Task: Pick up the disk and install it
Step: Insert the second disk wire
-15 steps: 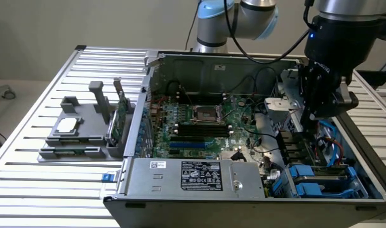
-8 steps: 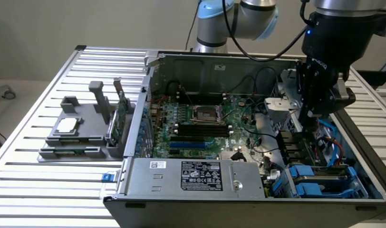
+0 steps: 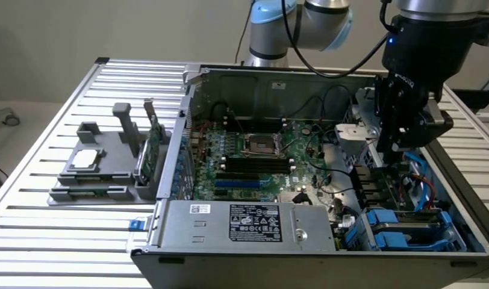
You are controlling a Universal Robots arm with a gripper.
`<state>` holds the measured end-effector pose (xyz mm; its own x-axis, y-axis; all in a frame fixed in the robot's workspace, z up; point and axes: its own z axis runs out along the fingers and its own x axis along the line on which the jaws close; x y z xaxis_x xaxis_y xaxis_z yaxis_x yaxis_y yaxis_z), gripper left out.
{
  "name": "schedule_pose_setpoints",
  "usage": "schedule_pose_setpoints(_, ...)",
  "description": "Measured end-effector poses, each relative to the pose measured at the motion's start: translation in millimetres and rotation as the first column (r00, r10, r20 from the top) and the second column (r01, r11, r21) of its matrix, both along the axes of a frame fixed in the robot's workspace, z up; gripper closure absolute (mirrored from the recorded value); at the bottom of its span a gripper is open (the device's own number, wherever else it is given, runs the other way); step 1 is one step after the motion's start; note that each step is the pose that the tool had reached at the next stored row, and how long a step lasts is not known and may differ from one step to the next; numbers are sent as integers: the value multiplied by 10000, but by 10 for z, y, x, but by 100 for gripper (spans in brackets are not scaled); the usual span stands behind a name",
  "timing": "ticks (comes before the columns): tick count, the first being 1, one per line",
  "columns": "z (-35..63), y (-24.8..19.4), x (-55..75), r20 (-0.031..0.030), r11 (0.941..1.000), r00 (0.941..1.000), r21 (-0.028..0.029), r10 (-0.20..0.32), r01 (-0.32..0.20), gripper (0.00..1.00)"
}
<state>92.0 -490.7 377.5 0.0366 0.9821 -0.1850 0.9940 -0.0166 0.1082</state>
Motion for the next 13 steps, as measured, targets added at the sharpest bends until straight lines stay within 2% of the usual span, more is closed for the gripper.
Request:
schedule_pose_setpoints(3,-4,-22,0,2,10000,10000,-1,-2,2,69)
schedule_pose_setpoints(9,-23,-124,3,19,10000,10000,1,-52,52,69)
schedule_pose_setpoints(13,-46,-128,7,81,10000,10000,1,-55,55,69)
